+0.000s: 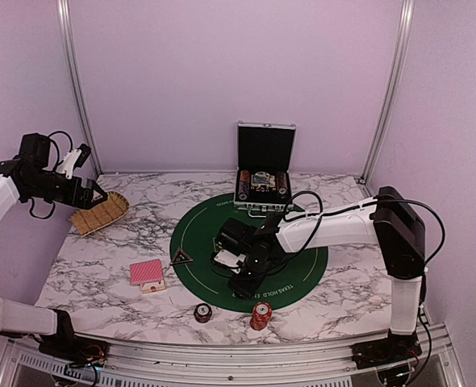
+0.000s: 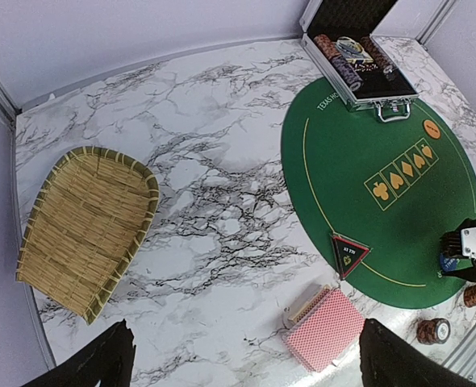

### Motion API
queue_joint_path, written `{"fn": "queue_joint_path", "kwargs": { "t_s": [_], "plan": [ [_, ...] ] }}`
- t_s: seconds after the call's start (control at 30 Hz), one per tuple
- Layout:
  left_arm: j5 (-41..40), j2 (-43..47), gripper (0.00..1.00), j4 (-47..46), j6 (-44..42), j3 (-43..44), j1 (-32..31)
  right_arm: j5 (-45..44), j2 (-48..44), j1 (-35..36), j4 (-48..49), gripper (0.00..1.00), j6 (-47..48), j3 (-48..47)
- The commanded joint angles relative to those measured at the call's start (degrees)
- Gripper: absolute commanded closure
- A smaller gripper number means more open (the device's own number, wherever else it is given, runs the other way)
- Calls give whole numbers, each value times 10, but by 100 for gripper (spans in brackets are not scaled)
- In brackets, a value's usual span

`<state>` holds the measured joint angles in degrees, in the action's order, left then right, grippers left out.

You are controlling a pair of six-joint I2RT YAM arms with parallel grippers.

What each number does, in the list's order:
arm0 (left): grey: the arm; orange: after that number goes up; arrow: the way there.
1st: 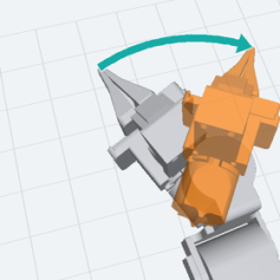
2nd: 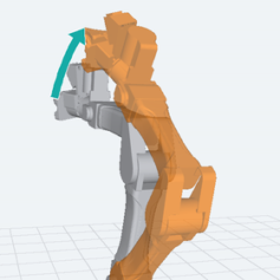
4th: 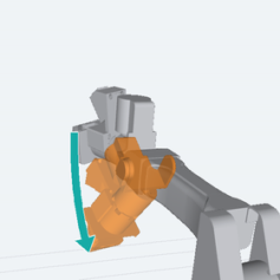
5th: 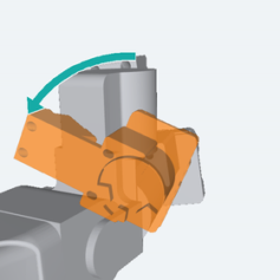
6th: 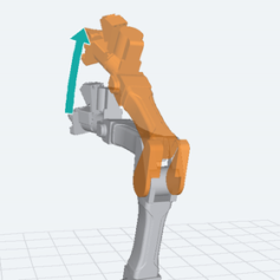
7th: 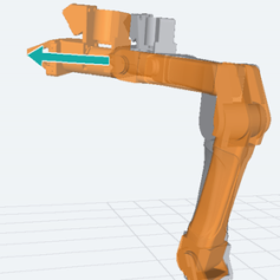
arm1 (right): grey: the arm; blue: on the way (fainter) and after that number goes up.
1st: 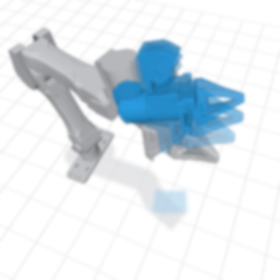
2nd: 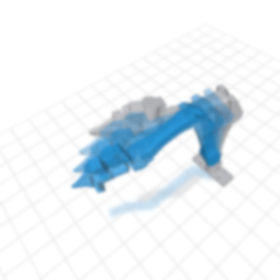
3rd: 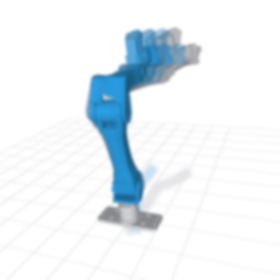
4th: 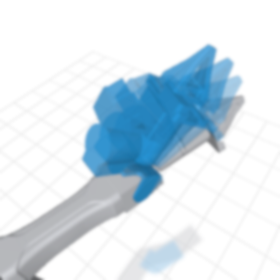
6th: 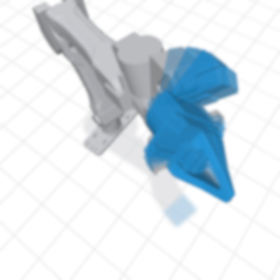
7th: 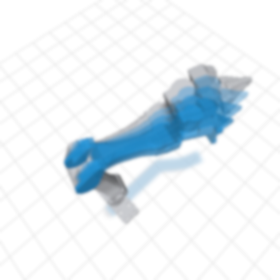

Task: Distribute texas hold em gaming equipment

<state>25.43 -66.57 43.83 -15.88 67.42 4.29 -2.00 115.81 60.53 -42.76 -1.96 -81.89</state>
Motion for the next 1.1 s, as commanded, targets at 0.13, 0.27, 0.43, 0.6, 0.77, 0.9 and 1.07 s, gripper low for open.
{"fn": "queue_joint_path", "kwargs": {
  "t_s": [0.13, 0.27, 0.43, 0.6, 0.77, 0.9, 1.07],
  "plan": [
    [-5, 12, 1, 15, -7, 12, 3, -45, 0, 2, -15, 48, -6, -8],
    [-5, 10, 1, 15, -7, 14, 3, -56, -12, 1, -13, 50, -7, 5],
    [-6, 8, 1, 15, -7, 16, 3, -55, -35, -17, -2, 51, -17, 38],
    [-9, 8, 1, 15, -9, 17, 2, -43, -69, -38, 14, 55, -29, 86],
    [-8, 6, 1, 15, -10, 18, 2, -43, -103, -52, 22, 56, -43, 131],
    [-7, 3, 1, 15, -9, 21, 3, -42, -132, -56, 23, 58, -54, 168],
    [-3, 1, 1, 15, -7, 23, 3, -44, -169, -63, 21, 59, -68, 206]
  ]
}}
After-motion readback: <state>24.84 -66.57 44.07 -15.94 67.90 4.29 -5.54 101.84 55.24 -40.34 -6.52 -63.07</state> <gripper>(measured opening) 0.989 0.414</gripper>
